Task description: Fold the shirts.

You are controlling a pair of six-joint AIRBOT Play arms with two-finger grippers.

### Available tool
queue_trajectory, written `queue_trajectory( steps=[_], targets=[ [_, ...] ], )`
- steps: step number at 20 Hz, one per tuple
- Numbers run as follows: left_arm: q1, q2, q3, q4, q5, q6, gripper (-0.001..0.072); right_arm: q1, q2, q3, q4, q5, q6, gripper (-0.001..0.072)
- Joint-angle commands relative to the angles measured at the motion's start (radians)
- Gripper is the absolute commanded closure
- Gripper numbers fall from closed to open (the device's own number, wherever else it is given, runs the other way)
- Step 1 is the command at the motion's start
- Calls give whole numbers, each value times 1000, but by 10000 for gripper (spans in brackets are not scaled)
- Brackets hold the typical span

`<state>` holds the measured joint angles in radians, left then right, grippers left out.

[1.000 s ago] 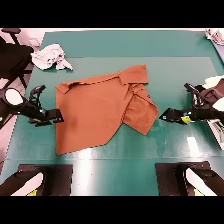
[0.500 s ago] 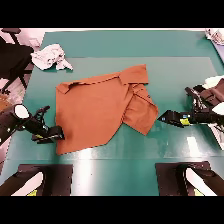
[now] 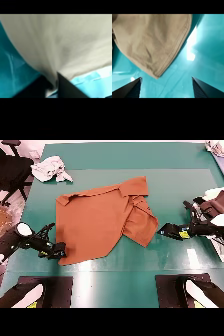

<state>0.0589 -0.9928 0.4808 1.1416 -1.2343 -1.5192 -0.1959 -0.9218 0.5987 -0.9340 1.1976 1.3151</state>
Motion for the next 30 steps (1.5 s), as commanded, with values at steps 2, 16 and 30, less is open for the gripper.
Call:
queue_trajectory(
  steps=[2, 16, 30],
  targets=[
    [0, -1, 46, -17, 56, 9, 685, 0, -3, 0, 0, -51, -23, 17],
    [0, -1, 259, -55, -5, -106, 685, 288, -360, 2, 300, -372, -148, 177],
    [0, -1, 764, -13, -93, -346, 686, -45, 57, 614, 19, 64, -103, 696]
  ],
)
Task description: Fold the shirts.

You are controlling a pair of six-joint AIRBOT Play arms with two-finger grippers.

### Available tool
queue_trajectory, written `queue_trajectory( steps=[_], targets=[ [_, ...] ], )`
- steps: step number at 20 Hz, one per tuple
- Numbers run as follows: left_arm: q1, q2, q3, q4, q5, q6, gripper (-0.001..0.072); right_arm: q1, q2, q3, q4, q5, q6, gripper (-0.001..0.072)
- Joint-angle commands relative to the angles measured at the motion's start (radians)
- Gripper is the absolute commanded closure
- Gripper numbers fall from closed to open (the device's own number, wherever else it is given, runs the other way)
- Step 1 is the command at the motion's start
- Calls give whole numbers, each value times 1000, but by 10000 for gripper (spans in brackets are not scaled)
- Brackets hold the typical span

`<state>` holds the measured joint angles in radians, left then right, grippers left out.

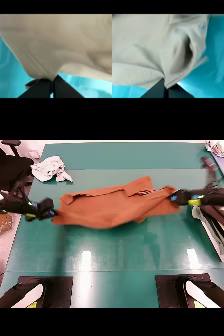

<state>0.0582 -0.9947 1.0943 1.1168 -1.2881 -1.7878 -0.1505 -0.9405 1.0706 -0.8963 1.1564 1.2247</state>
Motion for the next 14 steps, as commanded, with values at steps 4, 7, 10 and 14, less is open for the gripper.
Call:
queue_trajectory(
  steps=[4, 7, 10, 14],
  targets=[
    [1, 50, 514, 56, -153, -145, 686, -94, 113, 549, -15, 164, -23, 696],
    [1, 116, 832, 46, -222, -241, 687, -94, 93, 943, -14, 203, -8, 696],
    [1, 129, 1105, 20, -231, -338, 687, -94, 38, 1228, -14, 210, 82, 695],
    [1, 115, 999, 48, -220, -336, 687, -94, 11, 1015, -3, 231, 286, 696]
  ],
)
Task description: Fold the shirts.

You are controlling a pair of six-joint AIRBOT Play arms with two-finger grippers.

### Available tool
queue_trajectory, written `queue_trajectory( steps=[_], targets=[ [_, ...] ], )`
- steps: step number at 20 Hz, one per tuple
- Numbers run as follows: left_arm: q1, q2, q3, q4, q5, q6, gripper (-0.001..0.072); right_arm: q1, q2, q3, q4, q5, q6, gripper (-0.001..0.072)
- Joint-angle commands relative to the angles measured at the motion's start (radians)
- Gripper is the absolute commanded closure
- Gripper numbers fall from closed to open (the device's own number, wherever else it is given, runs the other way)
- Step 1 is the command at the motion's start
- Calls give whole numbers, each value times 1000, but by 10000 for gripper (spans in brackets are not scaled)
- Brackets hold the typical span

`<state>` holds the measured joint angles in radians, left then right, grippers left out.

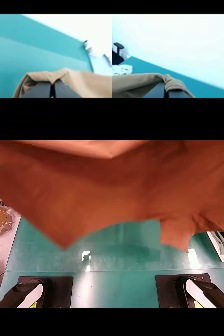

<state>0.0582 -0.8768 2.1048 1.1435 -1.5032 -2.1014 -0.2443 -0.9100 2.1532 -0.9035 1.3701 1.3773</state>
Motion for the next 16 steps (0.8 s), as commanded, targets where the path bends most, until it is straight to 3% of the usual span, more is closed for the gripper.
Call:
queue_trajectory(
  steps=[1, 5, 8, 12, 16],
  targets=[
    [1, -13, -133, 31, 5, 12, 686, 0, -19, -200, 14, 4, 134, 696],
    [0, -135, -618, 47, 118, 77, 686, 12, -133, -676, 43, -59, 179, 696],
    [0, -289, -844, -26, 317, 128, 686, 88, -301, -849, 38, -249, 179, 696],
    [0, -510, -900, -124, 534, 155, 685, 159, -617, -832, 38, -476, 163, 696],
    [0, -615, -900, -241, 736, 200, 685, 163, -900, -603, 39, -446, 148, 694]
  ],
)
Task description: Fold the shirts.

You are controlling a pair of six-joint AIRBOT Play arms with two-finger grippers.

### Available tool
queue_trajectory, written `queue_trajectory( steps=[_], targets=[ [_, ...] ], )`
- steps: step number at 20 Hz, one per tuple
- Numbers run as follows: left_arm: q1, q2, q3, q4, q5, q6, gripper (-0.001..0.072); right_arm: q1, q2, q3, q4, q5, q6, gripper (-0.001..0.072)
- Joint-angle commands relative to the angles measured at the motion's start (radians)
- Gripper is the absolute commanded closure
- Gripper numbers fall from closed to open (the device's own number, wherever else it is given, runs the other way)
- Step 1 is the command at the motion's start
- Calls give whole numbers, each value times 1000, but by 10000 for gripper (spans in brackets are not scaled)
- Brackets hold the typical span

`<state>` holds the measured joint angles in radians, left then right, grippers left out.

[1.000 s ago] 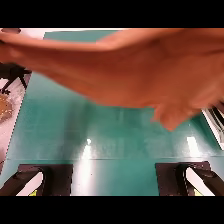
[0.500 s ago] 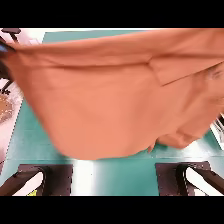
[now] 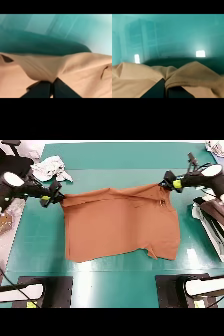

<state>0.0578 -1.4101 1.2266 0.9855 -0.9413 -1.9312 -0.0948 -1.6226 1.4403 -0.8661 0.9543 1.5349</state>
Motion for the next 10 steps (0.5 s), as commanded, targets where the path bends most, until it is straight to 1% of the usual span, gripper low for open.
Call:
queue_trajectory(
  steps=[1, 3, 4, 5, 6, 7, 8, 9, 10],
  targets=[
    [0, -86, -21, -82, 220, 29, 685, 8, -232, 164, 1, -29, -10, 693],
    [0, -85, -18, -84, 315, 30, 684, 2, -297, 263, 1, -46, -10, 672],
    [0, -85, -18, -84, 357, 30, 684, -9, -319, 309, 1, -64, -10, 587],
    [0, -85, -18, -86, 398, 29, 684, -16, -332, 346, 0, -82, -10, 537],
    [0, -85, -18, -86, 435, 29, 679, -23, -347, 391, 1, -97, -10, 519],
    [0, -85, -18, -87, 464, 29, 492, -30, -360, 435, 2, -101, -10, 514],
    [0, -86, -18, -95, 487, 29, 288, -30, -376, 481, 1, -99, -10, 503],
    [0, -86, -17, -106, 504, 33, 222, -37, -389, 521, 2, -96, -10, 414],
    [0, -85, -14, -109, 510, 42, 224, -40, -398, 559, 1, -89, -10, 349]
  ],
)
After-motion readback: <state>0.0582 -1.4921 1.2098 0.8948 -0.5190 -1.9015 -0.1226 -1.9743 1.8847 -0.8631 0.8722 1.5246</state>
